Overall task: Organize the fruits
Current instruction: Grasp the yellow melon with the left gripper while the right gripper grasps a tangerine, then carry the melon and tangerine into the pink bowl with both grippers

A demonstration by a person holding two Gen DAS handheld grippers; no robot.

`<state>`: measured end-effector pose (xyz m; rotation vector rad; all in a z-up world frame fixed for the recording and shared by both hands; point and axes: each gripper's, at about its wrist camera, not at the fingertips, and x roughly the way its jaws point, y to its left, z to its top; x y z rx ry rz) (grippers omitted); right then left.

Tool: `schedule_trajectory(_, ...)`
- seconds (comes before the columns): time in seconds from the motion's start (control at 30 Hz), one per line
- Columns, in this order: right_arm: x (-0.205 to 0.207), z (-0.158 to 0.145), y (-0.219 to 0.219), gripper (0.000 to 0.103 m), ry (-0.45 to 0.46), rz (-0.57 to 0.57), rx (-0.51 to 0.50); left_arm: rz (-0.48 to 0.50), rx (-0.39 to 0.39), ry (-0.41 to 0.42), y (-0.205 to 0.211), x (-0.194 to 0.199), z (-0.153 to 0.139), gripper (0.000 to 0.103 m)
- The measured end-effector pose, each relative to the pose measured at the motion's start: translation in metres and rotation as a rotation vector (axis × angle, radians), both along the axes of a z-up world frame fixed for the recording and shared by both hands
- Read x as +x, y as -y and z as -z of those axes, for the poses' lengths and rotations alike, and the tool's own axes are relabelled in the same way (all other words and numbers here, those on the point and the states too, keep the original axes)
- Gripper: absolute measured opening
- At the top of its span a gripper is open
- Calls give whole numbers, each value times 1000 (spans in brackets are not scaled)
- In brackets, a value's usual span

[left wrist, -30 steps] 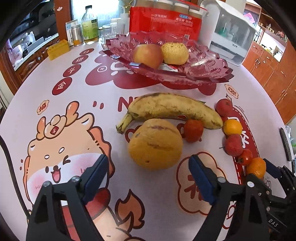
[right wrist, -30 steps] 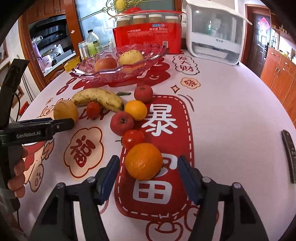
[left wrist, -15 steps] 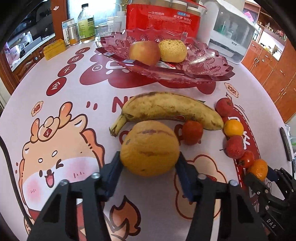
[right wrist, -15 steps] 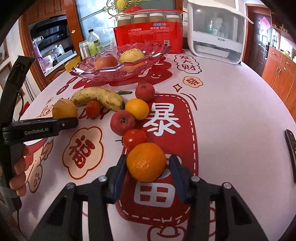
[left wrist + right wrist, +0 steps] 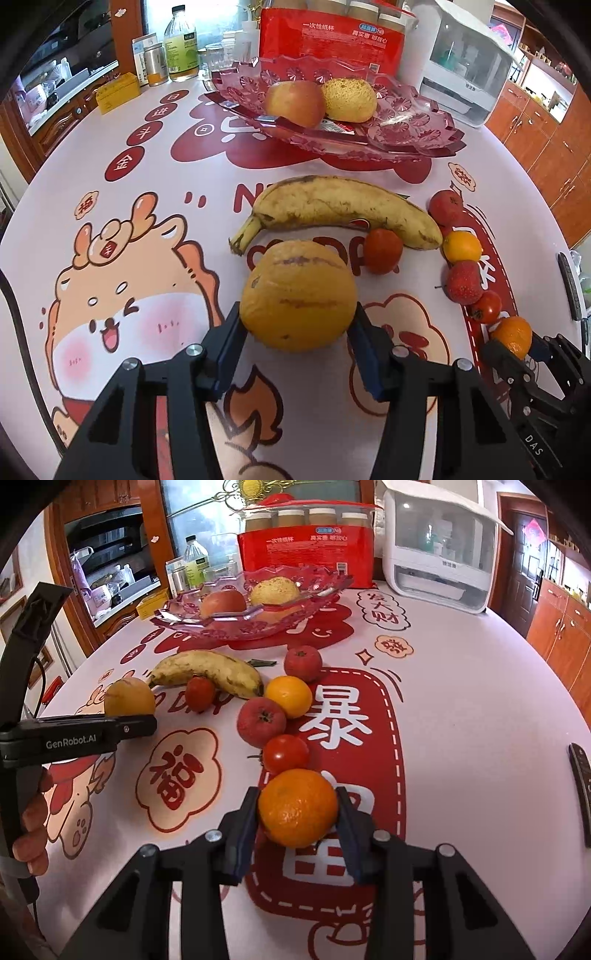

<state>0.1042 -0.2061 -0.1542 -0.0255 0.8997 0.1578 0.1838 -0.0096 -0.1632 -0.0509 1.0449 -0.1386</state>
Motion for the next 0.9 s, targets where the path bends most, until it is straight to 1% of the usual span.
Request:
schedule_trajectory(0.27, -16, -22, -15, 40, 48, -39, -25, 8, -11, 33, -1, -24, -28, 53)
schedule_trajectory(0.4, -24, -37, -23, 40, 60, -63, -11, 16, 1, 61, 0, -37, -45, 53)
schedule_trajectory(0.5, -27, -53, -28, 40, 78, -82, -5, 27, 14, 72, 1, -43, -57, 53)
schedule_trajectory(0.6, -24, -82, -32, 40, 118, -100, -1, 39, 13, 84, -3, -41, -76, 53)
schedule_trajectory(0.77, 0, -130, -29, 40, 124, -119, 98, 75, 8, 87, -8, -28, -112, 53)
schedule_trajectory(0.9, 21, -171, -30, 40, 153, -125, 130, 86, -11, 99, -11, -14, -141, 53)
